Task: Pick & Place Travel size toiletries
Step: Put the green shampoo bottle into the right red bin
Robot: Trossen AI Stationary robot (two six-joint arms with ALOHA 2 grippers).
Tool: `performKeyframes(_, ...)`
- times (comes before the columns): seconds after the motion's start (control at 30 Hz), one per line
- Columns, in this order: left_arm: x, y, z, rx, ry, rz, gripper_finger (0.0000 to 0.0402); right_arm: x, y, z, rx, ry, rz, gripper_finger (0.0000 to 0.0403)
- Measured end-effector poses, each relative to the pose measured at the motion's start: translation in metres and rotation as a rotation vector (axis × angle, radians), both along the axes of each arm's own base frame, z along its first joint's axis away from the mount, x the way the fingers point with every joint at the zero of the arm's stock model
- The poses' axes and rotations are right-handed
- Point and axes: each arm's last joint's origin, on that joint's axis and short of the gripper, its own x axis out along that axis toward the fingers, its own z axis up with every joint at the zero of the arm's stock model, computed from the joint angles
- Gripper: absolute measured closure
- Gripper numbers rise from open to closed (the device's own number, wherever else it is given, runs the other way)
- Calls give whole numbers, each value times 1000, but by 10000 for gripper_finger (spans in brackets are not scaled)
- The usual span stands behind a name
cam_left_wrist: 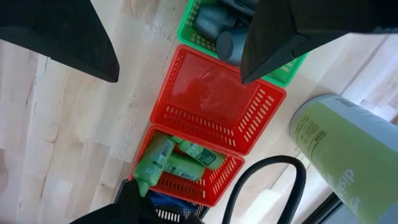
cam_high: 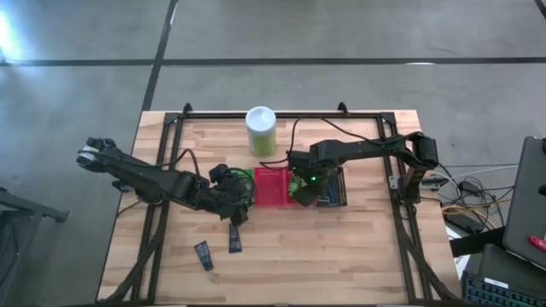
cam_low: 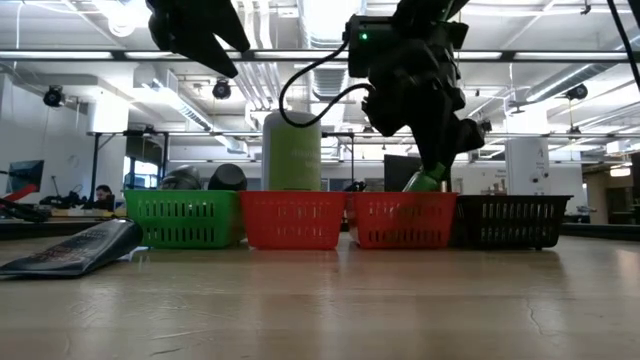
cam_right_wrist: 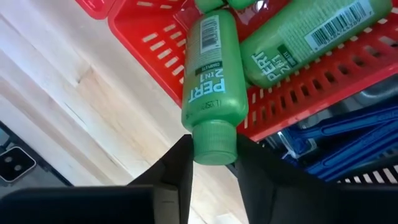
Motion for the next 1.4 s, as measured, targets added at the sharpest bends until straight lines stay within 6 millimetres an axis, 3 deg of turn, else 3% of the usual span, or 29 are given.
performKeyframes(0.27,0,0,0,5,2,-3,61,3,-7,6,-39,-20,-7,311)
performKeyframes(0.57,0,0,0,4,1,-2,61,13,-46,38,-124,-138,-80,307)
performKeyframes(0.8,0,0,0,-1,-2,3,61,6,-70,40,-182,-110,-187,303)
performKeyframes(0.93,0,0,0,-5,-4,7,61,8,-64,47,-231,-105,-231,311)
performKeyframes(1.1,0,0,0,1,-5,10,61,14,-40,46,-346,-69,-317,308)
performKeyframes(1.4,0,0,0,28,11,-28,61,16,-16,27,-408,-64,-428,298)
